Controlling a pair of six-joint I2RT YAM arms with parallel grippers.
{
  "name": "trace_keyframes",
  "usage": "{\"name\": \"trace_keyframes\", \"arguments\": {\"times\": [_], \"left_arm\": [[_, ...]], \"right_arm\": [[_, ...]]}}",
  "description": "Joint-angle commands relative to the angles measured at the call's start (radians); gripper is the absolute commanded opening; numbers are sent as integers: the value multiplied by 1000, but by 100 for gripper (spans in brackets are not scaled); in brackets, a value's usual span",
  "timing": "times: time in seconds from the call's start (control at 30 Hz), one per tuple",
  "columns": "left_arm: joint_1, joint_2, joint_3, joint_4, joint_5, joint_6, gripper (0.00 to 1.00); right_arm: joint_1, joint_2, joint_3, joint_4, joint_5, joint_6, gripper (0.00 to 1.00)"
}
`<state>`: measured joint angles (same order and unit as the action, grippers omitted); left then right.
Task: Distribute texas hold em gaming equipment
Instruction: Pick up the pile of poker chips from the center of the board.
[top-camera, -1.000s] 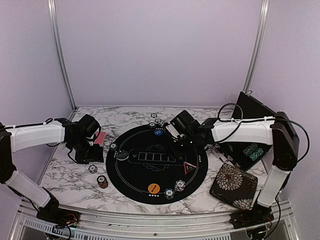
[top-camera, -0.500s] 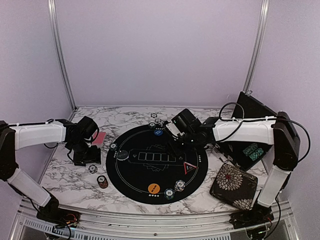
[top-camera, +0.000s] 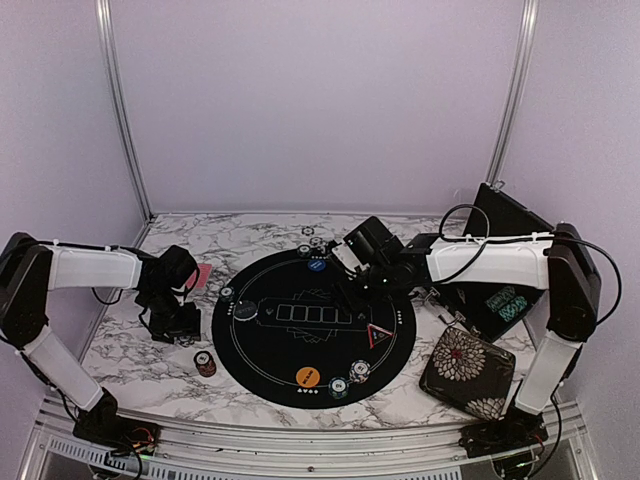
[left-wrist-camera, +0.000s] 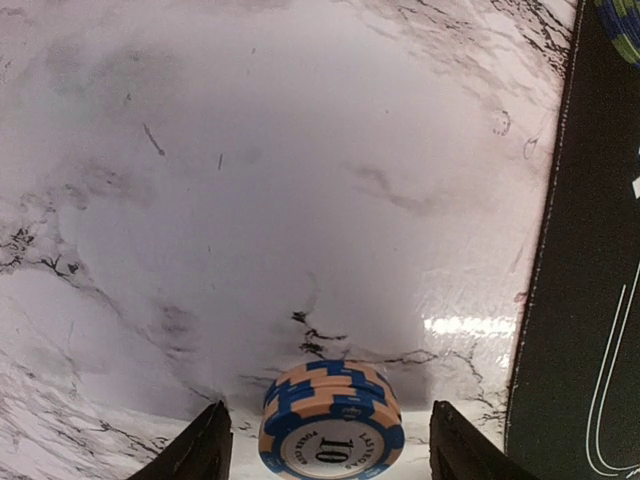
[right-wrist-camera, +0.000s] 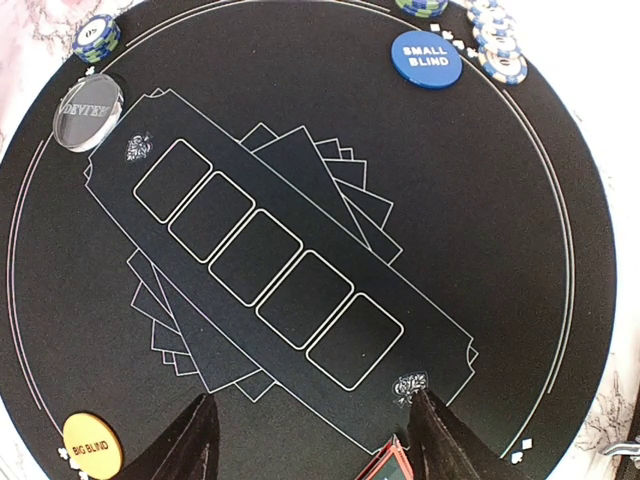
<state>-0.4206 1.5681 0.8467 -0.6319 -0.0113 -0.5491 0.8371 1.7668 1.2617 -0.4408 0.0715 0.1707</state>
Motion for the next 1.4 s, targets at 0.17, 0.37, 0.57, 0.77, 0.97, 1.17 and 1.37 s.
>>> {"name": "trace_keyframes", "arguments": {"times": [0.17, 0.37, 0.57, 0.77, 0.97, 1.17, 1.37], "left_arm": [[12, 14, -29, 20, 7, 26, 64], [12, 27, -26, 28, 7, 35, 59], [11, 34, -23, 26, 7, 44, 51], [6, 35, -20, 22, 7, 50, 47], [-6, 35, -4, 15, 3, 55, 46], [-10, 33, 9, 10, 2, 61, 46], [-13, 32, 21, 5, 2, 67, 45]], "right_arm": [[-7, -40, 10, 22, 0, -3, 63], [-7, -43, 8, 20, 4, -1, 63], [-8, -47, 1, 23, 7, 1, 63], [-7, -51, 2, 22, 9, 3, 63], [-7, -54, 1, 21, 12, 6, 63], [-7, -59, 0, 21, 19, 13, 63], [-7, -62, -5, 23, 27, 19, 63]]}}
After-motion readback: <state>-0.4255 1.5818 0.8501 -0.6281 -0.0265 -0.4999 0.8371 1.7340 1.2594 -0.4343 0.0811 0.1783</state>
